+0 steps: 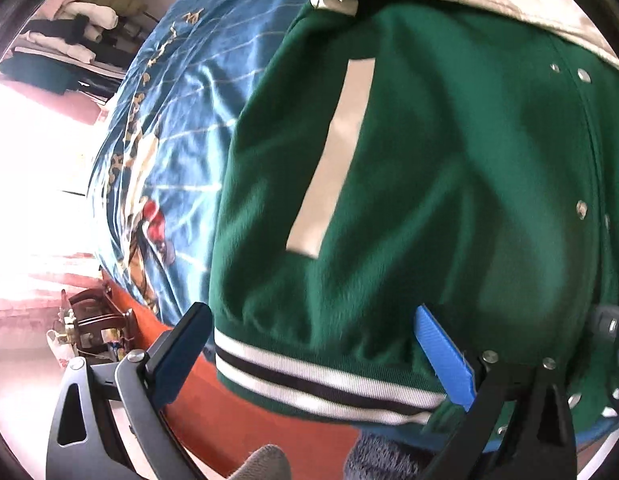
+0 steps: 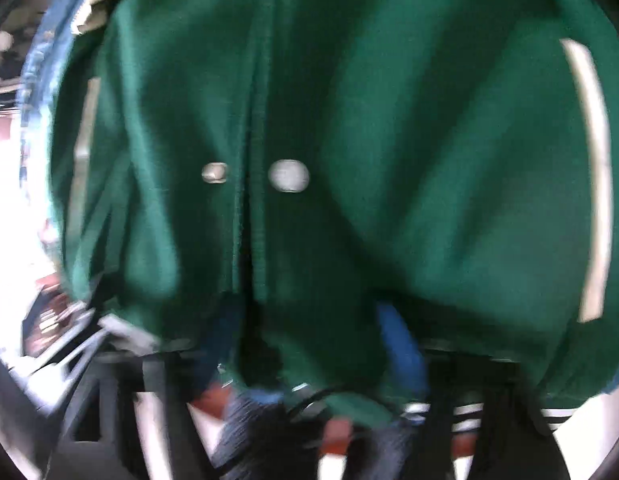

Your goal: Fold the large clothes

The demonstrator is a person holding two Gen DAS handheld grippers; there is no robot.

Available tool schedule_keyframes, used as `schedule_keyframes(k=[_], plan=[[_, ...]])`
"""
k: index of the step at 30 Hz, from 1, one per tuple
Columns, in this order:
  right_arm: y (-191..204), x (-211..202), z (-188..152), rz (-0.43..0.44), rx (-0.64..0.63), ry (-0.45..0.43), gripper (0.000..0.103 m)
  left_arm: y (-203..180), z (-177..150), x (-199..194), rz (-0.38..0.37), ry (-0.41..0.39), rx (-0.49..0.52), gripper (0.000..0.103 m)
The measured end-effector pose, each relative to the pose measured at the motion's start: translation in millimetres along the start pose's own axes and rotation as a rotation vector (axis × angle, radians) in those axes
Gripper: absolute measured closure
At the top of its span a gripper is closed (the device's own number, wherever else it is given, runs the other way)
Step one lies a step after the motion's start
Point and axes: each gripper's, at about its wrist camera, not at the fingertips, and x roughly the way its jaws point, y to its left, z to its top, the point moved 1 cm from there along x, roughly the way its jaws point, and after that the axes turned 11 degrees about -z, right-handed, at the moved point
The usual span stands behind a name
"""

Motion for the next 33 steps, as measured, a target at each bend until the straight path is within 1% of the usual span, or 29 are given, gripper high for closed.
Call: schedule_keyframes(k=[2,3,5,6,7,8,9,10,11,12,13,15,16,17,18,20,21,22,24,26,27,29,31,32,33], plan=[[-6.8,-3.6,-1.7,0.059,0.077,0.001,0.091,0.4,-1.3,-0.5,-0.001,0.006,0.006,0.000],[-10.4,-6.4,-2.6,0.096,0.109,0.008,0.092,1.1,-1.7,-2.0,-0.001,0.005,0.009,0.000],[-11.4,-15.2,-6.5,0.179,0.133,0.013,0.093,1.0,-0.2,-4.8,-0.001,0.000,0.013,0.000],[-12.4,-17.7,-8.6,0.197,0.112,0.015,0.093,1.6,0.9,-8.0,0.001,-0.007,0.014,0.000],[-6.0,-19.9,-7.9,0.217,0.061,0.022,0.093,2.5,3.9,-11.3,0.001,-0.019,0.017,0.000],[-2.9,-20.5,-4.8,0.214,0.016,0.039,0.092,0.2,5.3,-15.3,0.002,-0.027,0.020,0.000],[-2.7,-20.4,-1.7,0.219,-0.003,0.052,0.087,-0.5,8.4,-18.5,0.003,-0.033,0.026,0.000],[-5.4,-20.3,3.3,0.247,-0.013,0.085,0.086,-1.0,11.7,-21.8,0.001,-0.037,0.031,0.000],[-12.5,-21.1,7.3,0.296,-0.001,0.126,0.085,-2.7,16.1,-27.0,-0.003,-0.047,0.035,0.000],[-18.7,-23.1,6.4,0.345,0.021,0.150,0.080,-4.5,21.9,-33.4,-0.010,-0.060,0.037,0.000],[-27.5,-28.5,7.2,0.377,0.042,0.153,0.075,-7.5,29.7,-41.8,-0.022,-0.077,0.040,0.000],[-47.4,-51.1,10.4,0.401,0.053,0.108,0.039,-14.4,44.5,-57.6,-0.050,-0.110,0.047,0.000],[-60.7,-66.8,11.9,0.388,0.054,0.069,0.033,-21.0,56.9,-68.4,-0.066,-0.134,0.054,0.000],[-73.9,-84.4,14.2,0.365,0.062,0.015,0.032,-26.1,64.0,-74.8,-0.075,-0.147,0.058,0.000],[-89.7,-100.8,17.0,0.337,0.072,-0.045,0.032,-34.0,74.1,-83.0,-0.089,-0.166,0.062,0.000],[-117.8,-134.7,23.3,0.257,0.108,-0.197,0.032,-53.2,97.7,-99.3,-0.131,-0.220,0.071,0.000],[-126.6,-143.4,28.5,0.221,0.121,-0.236,0.032,-62.2,105.8,-103.1,-0.146,-0.231,0.078,0.000],[-143.6,-156.5,35.5,0.168,0.135,-0.284,0.032,-72.8,117.0,-106.1,-0.167,-0.239,0.088,0.000],[-169.4,-168.8,49.9,0.096,0.135,-0.319,0.032,-95.9,137.4,-110.6,-0.218,-0.262,0.114,0.000],[-198.5,-177.1,68.5,0.016,0.147,-0.353,0.032,-115.1,151.2,-112.8,-0.236,-0.272,0.135,0.000],[-204.9,-179.2,76.4,-0.004,0.142,-0.365,0.036,-129.4,158.5,-111.1,-0.245,-0.282,0.156,0.000],[-212.6,-172.9,102.7,-0.091,0.090,-0.371,0.044,-152.1,167.5,-104.9,-0.213,-0.285,0.190,0.000],[-221.2,-151.6,122.3,-0.129,0.052,-0.350,0.044,-178.7,174.2,-85.8,-0.175,-0.274,0.225,0.000],[-225.4,-141.1,136.2,-0.135,0.024,-0.340,0.044,-188.9,176.6,-75.9,-0.156,-0.255,0.237,0.000],[-221.5,-129.0,144.4,-0.143,0.004,-0.335,0.044,-200.2,179.5,-64.9,-0.142,-0.232,0.246,0.000]])
